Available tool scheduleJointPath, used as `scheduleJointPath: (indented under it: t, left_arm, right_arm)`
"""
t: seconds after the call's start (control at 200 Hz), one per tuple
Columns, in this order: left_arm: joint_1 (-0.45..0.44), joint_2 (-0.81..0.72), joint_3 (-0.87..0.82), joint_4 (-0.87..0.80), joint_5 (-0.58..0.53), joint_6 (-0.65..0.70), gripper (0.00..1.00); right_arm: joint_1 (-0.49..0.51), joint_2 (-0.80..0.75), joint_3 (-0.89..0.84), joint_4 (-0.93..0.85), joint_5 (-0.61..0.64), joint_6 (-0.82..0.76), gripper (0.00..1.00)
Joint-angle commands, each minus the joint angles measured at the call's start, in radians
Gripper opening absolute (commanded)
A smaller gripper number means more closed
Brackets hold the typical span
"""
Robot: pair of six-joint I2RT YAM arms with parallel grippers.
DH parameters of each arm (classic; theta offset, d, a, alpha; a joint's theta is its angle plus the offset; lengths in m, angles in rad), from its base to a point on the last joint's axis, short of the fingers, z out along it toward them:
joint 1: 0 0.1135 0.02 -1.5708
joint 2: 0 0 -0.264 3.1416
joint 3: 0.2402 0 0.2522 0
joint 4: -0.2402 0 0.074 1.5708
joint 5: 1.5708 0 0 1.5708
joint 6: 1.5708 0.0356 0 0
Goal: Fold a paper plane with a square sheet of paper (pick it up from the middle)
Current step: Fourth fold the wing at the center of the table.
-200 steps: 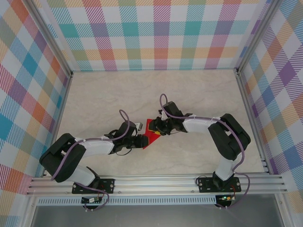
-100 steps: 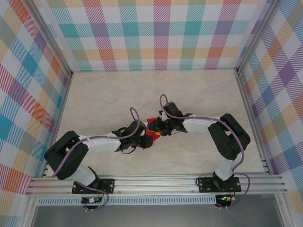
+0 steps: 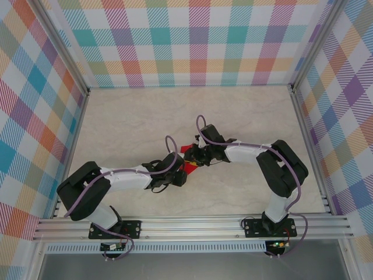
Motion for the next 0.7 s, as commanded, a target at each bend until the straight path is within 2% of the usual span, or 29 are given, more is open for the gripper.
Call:
scheduleJointPath:
  t: [0.0, 0.14, 0.225, 0.42, 0.695]
  left_arm:
    - [-0.017, -0.042, 0.010, -0.017, -0.026, 0.026, 0.39]
    - [-0.028, -0.081, -0.004, -0.013, -0.015, 0.044, 0.47]
    - [-0.031, -0.093, -0.013, -0.012, -0.020, 0.051, 0.49]
    - [-0.041, -0.064, -0.005, -0.027, -0.042, 0.069, 0.48]
    - [-0.081, -0.003, 0.022, -0.043, -0.142, 0.069, 0.46]
  right_arm:
    - [0.005, 0.015, 0.036, -0.034, 0.007, 0.000, 0.26]
    - [0.005, 0.012, 0.046, -0.069, 0.023, 0.005, 0.30]
    - [0.005, 0.009, 0.045, -0.081, 0.028, 0.013, 0.30]
    - [0.004, 0.013, 0.048, -0.083, 0.020, 0.023, 0.28]
    - [0.003, 0.016, 0.059, -0.085, 0.015, 0.023, 0.25]
